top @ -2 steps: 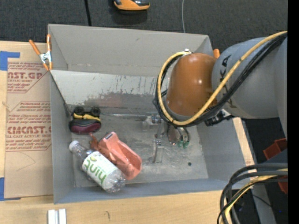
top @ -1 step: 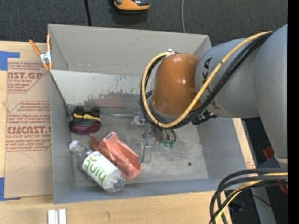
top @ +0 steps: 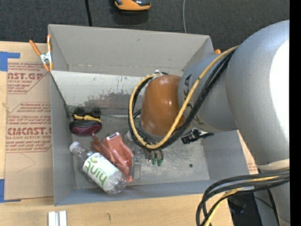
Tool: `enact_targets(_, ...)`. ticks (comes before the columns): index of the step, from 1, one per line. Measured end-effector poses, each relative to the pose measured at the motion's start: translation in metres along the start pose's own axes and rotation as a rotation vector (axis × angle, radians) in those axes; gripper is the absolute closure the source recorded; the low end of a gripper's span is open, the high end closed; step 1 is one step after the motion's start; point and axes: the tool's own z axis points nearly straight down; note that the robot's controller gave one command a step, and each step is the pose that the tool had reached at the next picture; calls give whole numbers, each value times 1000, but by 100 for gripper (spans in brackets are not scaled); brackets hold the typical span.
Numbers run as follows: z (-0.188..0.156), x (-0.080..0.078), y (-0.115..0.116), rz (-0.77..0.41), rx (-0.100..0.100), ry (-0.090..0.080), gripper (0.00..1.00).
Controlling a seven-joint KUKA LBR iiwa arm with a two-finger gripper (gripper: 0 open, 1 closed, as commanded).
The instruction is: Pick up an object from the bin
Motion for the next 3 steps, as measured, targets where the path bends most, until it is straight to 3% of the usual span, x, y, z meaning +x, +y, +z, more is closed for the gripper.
enact_targets(1, 19, 2, 10, -90, 8, -5, 0)
enact_targets(2, 32, 4, 8, 92, 24, 28, 100)
enact_targets(3, 32, 4, 8, 92, 24, 28, 100)
